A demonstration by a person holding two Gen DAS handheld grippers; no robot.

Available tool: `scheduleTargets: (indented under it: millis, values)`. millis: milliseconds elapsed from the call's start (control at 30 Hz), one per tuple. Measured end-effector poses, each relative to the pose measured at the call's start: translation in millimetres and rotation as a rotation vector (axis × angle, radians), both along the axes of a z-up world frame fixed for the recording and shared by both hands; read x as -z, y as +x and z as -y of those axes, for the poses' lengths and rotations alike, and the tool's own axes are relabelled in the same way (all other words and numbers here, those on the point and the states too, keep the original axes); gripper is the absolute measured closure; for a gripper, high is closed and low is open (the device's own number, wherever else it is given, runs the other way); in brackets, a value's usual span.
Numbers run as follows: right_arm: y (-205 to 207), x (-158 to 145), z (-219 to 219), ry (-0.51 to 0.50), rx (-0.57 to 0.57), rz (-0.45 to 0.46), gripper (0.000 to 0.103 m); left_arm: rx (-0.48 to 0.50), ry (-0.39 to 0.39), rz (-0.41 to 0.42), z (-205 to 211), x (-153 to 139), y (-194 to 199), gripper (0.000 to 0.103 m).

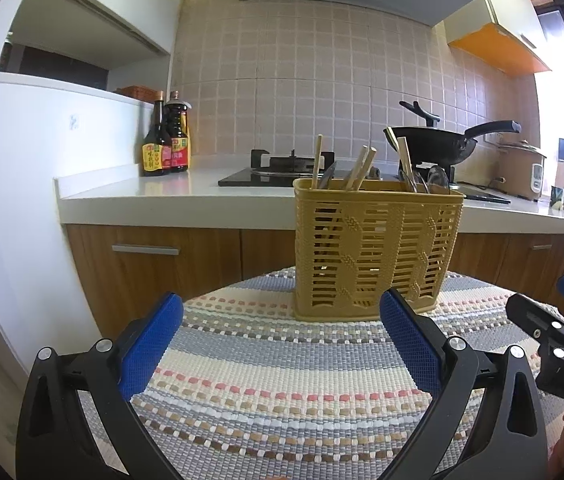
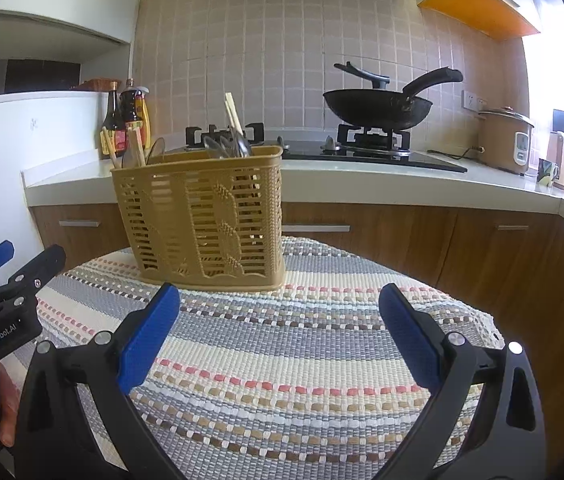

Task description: Organize utensils

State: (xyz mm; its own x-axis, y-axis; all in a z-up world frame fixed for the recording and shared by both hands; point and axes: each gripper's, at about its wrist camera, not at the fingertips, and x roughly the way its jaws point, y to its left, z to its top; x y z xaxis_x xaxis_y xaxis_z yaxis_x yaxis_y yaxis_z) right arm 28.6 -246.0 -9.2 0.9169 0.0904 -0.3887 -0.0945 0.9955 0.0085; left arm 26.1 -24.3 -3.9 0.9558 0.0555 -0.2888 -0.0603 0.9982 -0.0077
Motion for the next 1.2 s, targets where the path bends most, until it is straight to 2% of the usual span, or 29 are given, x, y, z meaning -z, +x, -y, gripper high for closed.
scheduleTargets:
  millis: [900, 1200]
  values:
    - [3.1, 2.3, 0.3, 0.007, 0.012, -0.017, 0.008, 0.029, -0.011, 0.004, 1.5, 0.5, -2.2, 0.008]
    - [3.5, 2.4, 0.7, 0.007, 0.012, -0.018, 0.008, 0.03, -0.026, -0.045, -0.5, 2.1, 3.6, 0.008]
